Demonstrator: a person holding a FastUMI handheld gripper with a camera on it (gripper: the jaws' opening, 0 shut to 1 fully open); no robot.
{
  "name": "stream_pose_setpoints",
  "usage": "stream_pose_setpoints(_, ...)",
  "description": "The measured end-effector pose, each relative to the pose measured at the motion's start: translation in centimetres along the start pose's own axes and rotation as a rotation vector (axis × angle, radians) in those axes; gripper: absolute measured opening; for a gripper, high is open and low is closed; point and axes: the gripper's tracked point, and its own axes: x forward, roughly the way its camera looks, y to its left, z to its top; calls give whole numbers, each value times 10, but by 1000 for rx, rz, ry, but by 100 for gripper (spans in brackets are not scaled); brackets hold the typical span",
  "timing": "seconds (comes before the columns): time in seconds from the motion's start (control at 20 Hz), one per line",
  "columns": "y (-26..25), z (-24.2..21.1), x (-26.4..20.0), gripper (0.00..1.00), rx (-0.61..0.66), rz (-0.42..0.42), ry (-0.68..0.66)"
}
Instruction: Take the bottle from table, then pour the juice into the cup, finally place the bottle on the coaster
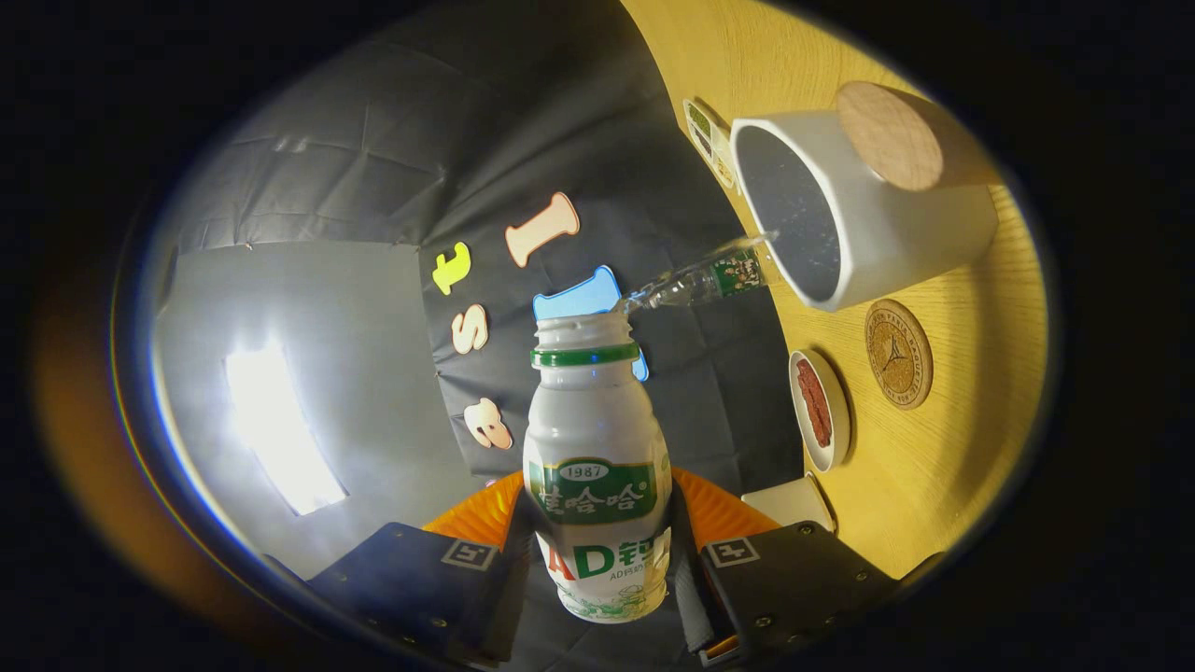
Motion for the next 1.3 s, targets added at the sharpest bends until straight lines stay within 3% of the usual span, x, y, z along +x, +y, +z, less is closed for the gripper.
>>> stream_pose_setpoints(1.3,2,3,-1,66,77,3,-37)
